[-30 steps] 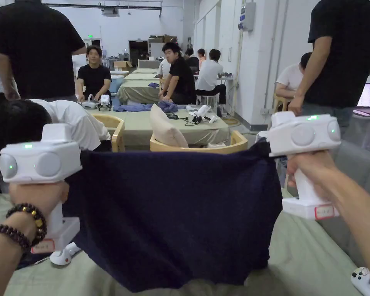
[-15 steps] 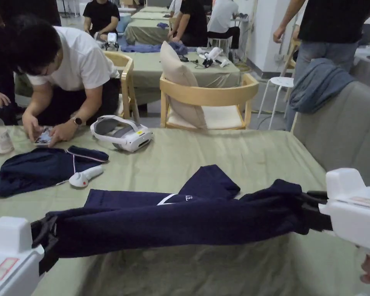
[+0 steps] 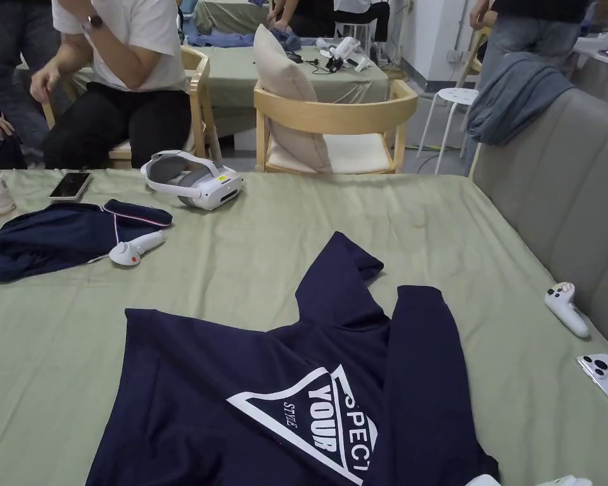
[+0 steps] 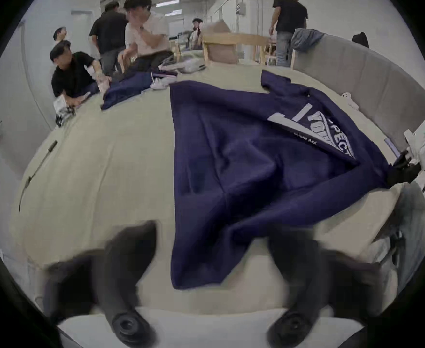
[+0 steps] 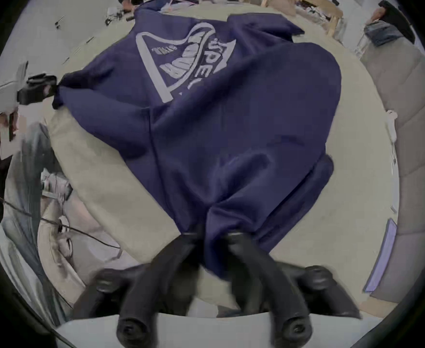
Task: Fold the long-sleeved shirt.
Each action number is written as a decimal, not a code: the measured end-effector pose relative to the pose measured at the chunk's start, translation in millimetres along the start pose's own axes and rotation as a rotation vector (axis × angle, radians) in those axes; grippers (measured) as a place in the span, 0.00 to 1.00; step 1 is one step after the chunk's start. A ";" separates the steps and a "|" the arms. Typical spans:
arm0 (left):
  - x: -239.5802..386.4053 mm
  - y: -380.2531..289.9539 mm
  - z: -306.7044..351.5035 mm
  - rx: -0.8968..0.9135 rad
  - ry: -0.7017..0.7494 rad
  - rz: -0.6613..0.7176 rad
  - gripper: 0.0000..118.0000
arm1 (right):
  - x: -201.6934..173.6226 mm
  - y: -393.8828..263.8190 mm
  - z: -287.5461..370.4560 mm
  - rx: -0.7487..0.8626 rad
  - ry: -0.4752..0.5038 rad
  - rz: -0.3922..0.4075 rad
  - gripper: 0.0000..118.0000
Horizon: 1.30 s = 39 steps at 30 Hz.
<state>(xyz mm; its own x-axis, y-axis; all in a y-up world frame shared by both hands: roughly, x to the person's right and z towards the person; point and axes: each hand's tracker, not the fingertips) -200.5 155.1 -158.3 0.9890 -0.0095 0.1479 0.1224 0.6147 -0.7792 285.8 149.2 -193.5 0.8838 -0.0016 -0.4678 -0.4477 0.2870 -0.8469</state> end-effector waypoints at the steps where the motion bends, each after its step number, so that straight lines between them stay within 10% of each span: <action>1: 2.3 3.9 12.7 0.003 -0.002 0.001 0.93 | -0.8 0.1 6.7 0.020 -0.005 -0.011 0.50; 3: -4.4 6.8 36.3 0.082 -0.016 -0.001 0.91 | 0.3 -3.5 27.6 0.117 -0.038 -0.012 1.00; 5: -11.5 12.0 46.4 0.115 -0.023 0.014 0.90 | 13.3 -8.7 50.1 0.221 -0.029 -0.034 0.95; 7: -14.8 18.6 57.1 0.142 -0.004 0.028 0.54 | 25.8 -6.5 64.1 0.236 -0.018 -0.121 0.71; 8: -14.2 21.3 59.0 0.160 -0.012 0.029 0.18 | 21.8 -7.1 74.2 0.239 -0.024 -0.155 0.46; 9: -16.4 24.3 55.0 0.170 -0.012 0.026 0.04 | 24.7 -7.3 77.5 0.244 -0.032 -0.174 0.01; 10: -16.0 27.3 55.6 0.198 -0.004 0.028 0.03 | 26.8 -8.2 77.9 0.263 -0.054 -0.187 0.00; 16: -9.0 52.8 48.6 0.195 -0.068 -0.020 0.03 | 20.0 -15.6 81.0 0.280 -0.035 -0.202 0.06; 17: 5.5 48.0 47.6 0.194 -0.073 -0.035 0.03 | 20.3 -17.3 78.1 0.280 -0.024 -0.211 0.29; 18: 8.0 50.4 46.6 0.181 -0.084 -0.038 0.03 | 21.1 -19.7 74.2 0.284 -0.016 -0.232 0.74; 22: 9.8 54.6 40.1 0.180 -0.101 -0.024 0.03 | 20.4 -25.7 44.7 0.209 -0.017 -0.267 0.98; 28: 1.1 60.8 28.9 0.148 -0.090 0.019 0.09 | 15.8 -21.8 -6.3 0.139 -0.010 -0.356 0.48; 30: -0.5 65.2 24.4 0.145 -0.085 0.036 0.60 | 8.1 -20.1 -8.9 0.172 -0.045 -0.346 0.10; 32: -1.7 80.7 18.3 0.133 -0.061 0.040 0.88 | 6.5 -18.0 -6.1 0.195 -0.030 -0.365 0.07; 39: -24.5 179.2 -53.9 0.169 -0.022 0.030 0.84 | 2.5 -18.0 13.7 0.213 -0.069 -0.314 0.07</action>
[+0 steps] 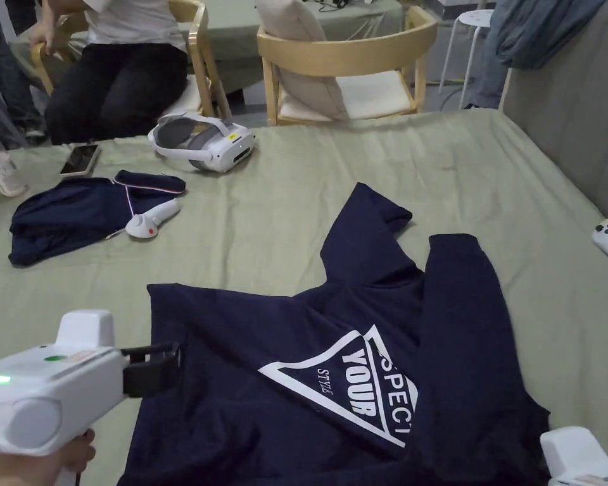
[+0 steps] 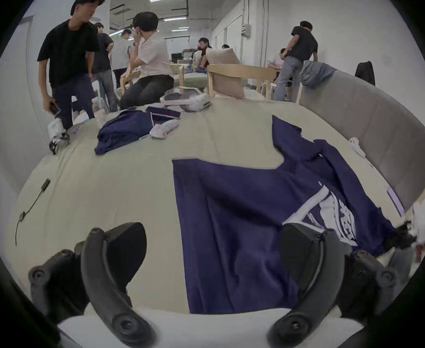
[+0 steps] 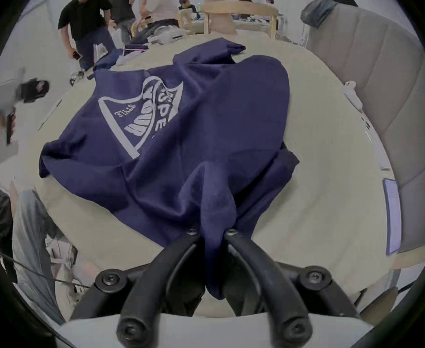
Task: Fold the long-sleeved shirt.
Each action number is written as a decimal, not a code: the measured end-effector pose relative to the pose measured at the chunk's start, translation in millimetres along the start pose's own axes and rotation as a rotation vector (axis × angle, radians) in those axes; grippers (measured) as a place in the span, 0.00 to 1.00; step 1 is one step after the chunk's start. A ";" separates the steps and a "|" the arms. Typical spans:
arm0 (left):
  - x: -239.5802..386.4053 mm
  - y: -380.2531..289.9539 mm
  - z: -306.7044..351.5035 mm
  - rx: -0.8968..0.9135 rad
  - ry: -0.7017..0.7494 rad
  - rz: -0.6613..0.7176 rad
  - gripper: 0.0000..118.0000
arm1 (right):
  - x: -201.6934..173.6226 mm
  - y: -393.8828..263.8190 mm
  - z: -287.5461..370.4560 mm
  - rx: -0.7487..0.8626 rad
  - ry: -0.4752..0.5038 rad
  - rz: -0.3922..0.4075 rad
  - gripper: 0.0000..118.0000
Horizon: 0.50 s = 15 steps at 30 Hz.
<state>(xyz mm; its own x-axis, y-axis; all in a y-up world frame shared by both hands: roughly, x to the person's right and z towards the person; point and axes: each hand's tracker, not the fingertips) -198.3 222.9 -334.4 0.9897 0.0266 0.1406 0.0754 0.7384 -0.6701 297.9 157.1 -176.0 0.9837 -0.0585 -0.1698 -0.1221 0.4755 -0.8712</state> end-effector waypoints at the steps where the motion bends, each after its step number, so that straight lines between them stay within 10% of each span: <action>1: -1.9 12.9 -17.8 -0.003 -0.004 0.001 0.81 | 4.0 0.4 -0.7 -0.002 0.009 -0.010 0.07; 11: -66.8 101.1 -200.2 -0.171 0.023 0.328 0.71 | 3.8 -7.1 -9.0 -0.049 0.016 -0.012 0.07; 15: -66.2 91.6 -237.3 -0.410 0.083 0.191 0.62 | 3.1 -3.2 -10.8 -0.064 0.011 -0.004 0.07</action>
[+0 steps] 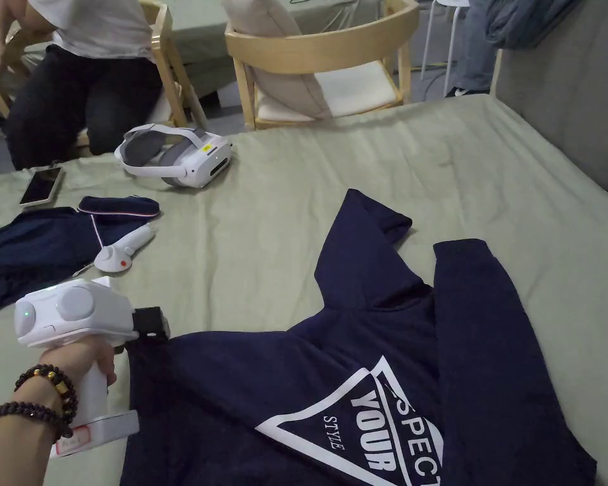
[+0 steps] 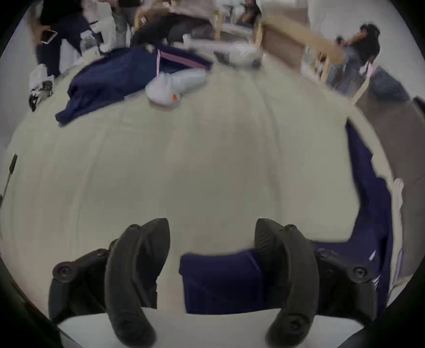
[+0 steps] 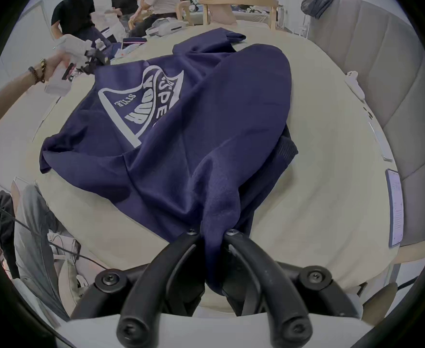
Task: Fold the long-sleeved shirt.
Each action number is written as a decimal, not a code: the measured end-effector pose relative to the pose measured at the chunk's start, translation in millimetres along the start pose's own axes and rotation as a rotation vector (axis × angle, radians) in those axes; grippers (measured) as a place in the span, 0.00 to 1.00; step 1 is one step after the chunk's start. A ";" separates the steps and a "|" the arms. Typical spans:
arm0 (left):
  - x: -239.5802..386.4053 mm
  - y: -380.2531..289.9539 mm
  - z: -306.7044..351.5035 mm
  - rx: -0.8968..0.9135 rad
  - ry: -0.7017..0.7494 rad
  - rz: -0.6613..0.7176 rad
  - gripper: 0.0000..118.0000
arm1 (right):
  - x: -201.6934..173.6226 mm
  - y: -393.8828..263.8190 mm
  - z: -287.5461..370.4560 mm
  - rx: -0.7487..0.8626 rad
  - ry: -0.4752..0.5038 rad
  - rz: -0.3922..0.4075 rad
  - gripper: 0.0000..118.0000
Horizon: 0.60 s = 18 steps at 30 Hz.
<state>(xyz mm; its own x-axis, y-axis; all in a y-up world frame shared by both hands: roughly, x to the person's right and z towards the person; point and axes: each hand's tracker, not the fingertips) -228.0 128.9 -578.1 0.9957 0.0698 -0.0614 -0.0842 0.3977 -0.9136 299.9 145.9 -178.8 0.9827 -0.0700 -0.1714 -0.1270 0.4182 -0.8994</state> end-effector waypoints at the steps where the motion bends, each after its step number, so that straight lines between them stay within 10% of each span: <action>1: 1.6 -3.0 -4.6 -0.045 0.007 -0.032 0.60 | 0.3 0.9 -0.6 -0.003 0.000 0.000 0.07; 9: 30.7 -47.1 14.4 -0.005 0.018 -0.137 0.38 | -5.6 3.8 -9.2 -0.031 -0.014 0.035 0.07; 12: 34.6 -46.3 19.5 -0.022 -0.010 -0.179 0.13 | -6.2 3.9 -7.7 -0.025 -0.015 0.031 0.07; 18: 15.1 -47.2 62.9 0.219 -0.109 -0.091 0.12 | 0.6 3.5 9.7 0.035 -0.011 -0.001 0.07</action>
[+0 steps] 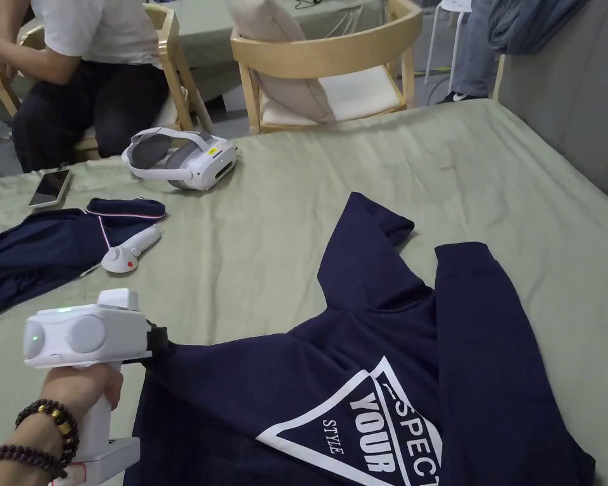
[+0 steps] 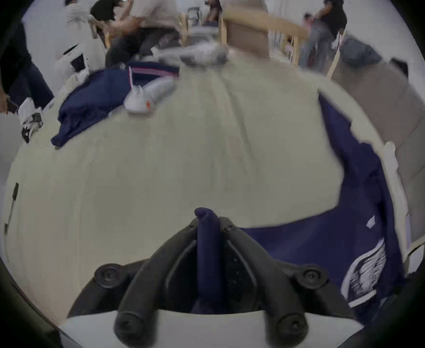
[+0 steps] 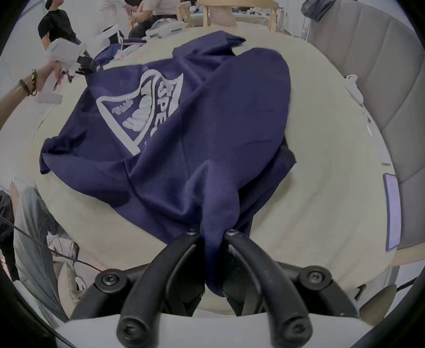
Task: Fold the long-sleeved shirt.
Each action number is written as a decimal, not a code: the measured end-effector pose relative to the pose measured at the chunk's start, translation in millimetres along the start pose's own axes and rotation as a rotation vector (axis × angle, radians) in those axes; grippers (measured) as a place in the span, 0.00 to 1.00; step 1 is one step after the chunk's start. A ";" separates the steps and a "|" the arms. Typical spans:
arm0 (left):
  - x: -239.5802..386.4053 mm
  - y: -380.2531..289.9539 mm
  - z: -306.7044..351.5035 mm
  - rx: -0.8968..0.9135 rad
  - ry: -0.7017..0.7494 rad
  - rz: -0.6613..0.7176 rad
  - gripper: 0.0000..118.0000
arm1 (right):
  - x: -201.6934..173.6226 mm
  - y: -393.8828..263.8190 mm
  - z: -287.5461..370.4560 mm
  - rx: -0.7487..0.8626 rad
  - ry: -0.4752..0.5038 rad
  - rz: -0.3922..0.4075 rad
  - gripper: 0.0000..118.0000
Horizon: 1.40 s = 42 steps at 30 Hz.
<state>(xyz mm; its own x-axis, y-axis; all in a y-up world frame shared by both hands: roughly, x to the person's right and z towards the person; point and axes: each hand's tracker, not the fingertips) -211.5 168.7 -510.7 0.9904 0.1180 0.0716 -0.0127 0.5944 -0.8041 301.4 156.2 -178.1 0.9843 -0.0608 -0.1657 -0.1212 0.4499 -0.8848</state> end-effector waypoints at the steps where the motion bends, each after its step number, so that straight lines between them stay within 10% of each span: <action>1: -8.1 3.1 14.9 0.054 -0.036 0.024 0.12 | 1.9 3.6 10.0 0.050 0.003 0.007 0.07; 17: 2.0 173.3 317.2 0.726 -0.022 0.055 0.11 | 72.4 316.8 240.8 0.761 -0.159 0.115 0.07; 27: 49.6 325.8 456.8 1.032 0.121 0.167 0.11 | 83.8 542.1 411.2 1.012 -0.320 -0.035 0.07; 36: 63.9 331.7 481.0 1.072 0.144 0.103 0.11 | 78.5 540.3 412.8 1.056 -0.355 -0.052 0.07; 42: 49.3 282.9 396.5 0.958 0.135 0.091 0.11 | 96.6 503.0 293.3 0.859 -0.294 -0.035 0.07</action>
<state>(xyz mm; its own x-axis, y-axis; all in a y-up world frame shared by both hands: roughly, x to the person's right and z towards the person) -220.8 658.1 -500.6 0.9868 0.1390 -0.0834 -0.1376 0.9902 0.0227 373.1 638.0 -511.5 0.9930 0.0897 0.0770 -0.0690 0.9687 -0.2384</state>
